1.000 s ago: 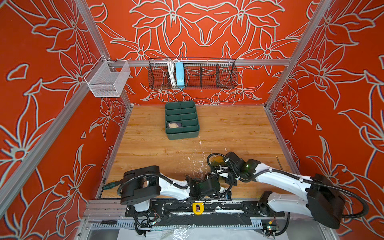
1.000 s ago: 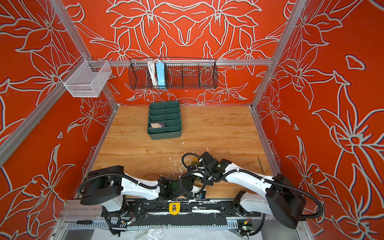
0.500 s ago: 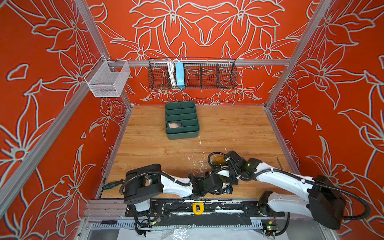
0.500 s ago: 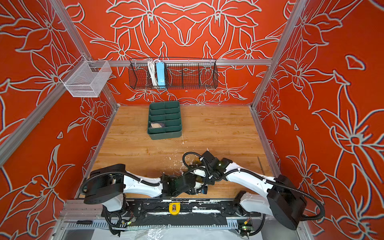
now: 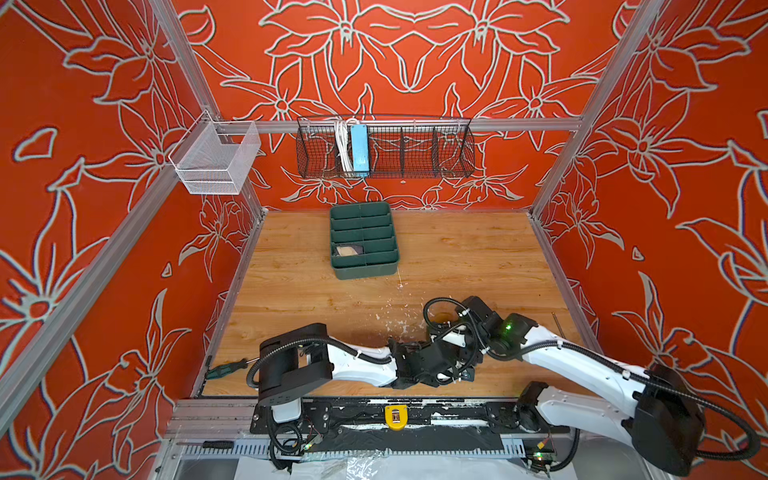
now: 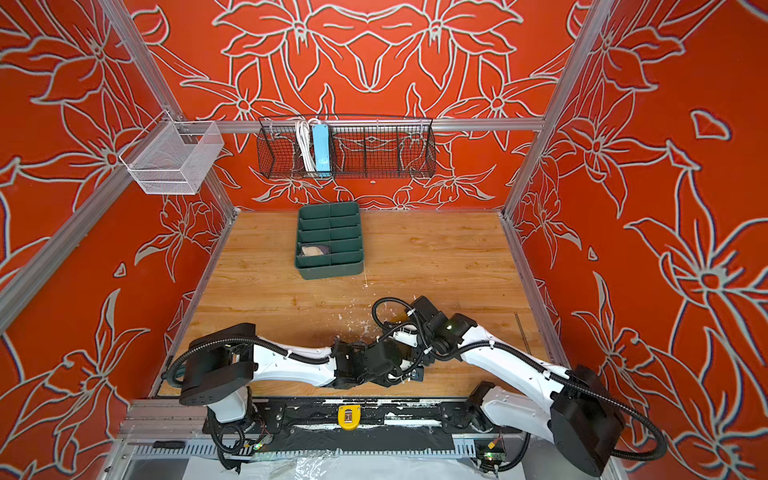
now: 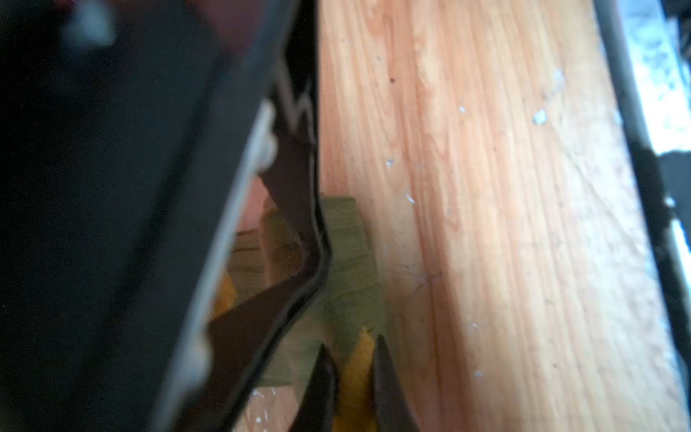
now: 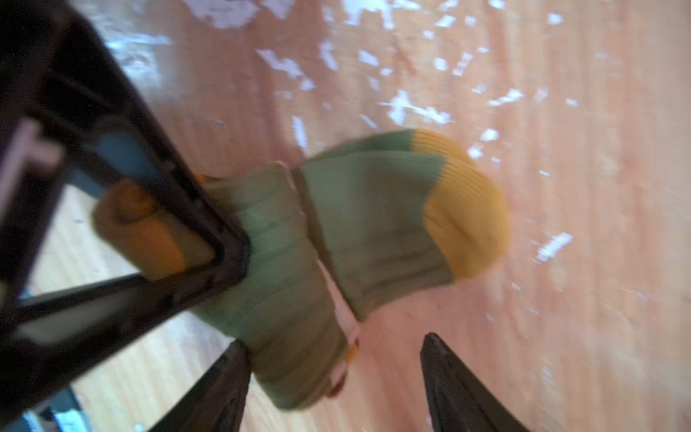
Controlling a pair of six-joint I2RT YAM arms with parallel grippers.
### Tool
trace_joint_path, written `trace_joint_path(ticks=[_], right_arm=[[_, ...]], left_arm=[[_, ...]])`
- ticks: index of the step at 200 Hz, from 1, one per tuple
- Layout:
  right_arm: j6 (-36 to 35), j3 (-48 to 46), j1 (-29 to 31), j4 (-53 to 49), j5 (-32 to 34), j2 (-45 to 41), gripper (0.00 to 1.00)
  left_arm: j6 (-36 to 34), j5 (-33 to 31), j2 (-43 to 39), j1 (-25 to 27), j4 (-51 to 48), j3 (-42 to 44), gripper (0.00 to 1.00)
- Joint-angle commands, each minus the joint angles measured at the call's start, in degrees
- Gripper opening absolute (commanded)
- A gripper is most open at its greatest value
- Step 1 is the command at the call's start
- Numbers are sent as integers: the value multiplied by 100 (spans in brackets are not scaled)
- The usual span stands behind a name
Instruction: Roll the socks
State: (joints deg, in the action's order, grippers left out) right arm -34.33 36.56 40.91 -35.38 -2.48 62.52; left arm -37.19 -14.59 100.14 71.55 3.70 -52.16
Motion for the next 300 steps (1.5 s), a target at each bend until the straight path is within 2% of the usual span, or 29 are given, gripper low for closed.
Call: trace_joint_path(ticks=[1, 32, 48, 62, 81, 97, 139, 154, 169, 195, 215, 225, 236, 254, 267, 276, 300], right_arm=[[-452, 167, -215, -1317, 288, -234, 74], [-657, 273, -942, -1087, 1038, -447, 74], [-782, 261, -1205, -904, 1114, -626, 75], [-778, 196, -1400, -578, 1386, -716, 79], [-723, 111, -1583, 35, 2205, -676, 90], [-607, 182, -1798, 634, 3071, -535, 97], [-191, 1281, -2138, 1226, 4958, 68, 97], [229, 1749, -2165, 1081, 5358, 146, 97], [619, 2110, -2175, 760, 5421, 71, 98], [936, 2353, -2173, 409, 4998, -400, 98], [1216, 2574, -2175, 65, 4325, -934, 98], [1461, 2760, -2174, -286, 3611, -1198, 98], [1549, 2919, -2171, -705, 2329, -1488, 98], [829, 2805, -2144, -1326, -357, -1996, 98], [390, 2502, -2077, -1552, -1474, -2305, 97], [224, 2362, -1979, -1711, -1664, -2367, 95], [-180, 2098, -1355, -2349, -1283, -2130, 92]], left_arm=[[552, -235, 160, -506, -1067, 43, 0], [781, 505, 36, -715, -1856, -217, 0], [835, 563, -11, -764, -2034, -238, 0], [832, 557, -21, -789, -2079, -200, 0], [827, 875, 49, -855, -2419, -420, 0], [809, 1544, 185, -970, -2953, -824, 0], [835, 4145, 1178, -1568, -5011, -2402, 0], [924, 4664, 1489, -1757, -5207, -2600, 0], [987, 4855, 1599, -1869, -5057, -2570, 0], [1168, 5181, 1746, -2066, -4834, -2579, 0], [1260, 5259, 1673, -2168, -4535, -2342, 0], [1233, 5337, 1558, -2197, -4352, -2143, 0], [1073, 5423, 1464, -2207, -4244, -1975, 0], [723, 5525, 1435, -2228, -4190, -1818, 0], [547, 5619, 1529, -2272, -4191, -1797, 0], [519, 5582, 1614, -2302, -4150, -1789, 0], [527, 5382, 1748, -2415, -4075, -1806, 0]])
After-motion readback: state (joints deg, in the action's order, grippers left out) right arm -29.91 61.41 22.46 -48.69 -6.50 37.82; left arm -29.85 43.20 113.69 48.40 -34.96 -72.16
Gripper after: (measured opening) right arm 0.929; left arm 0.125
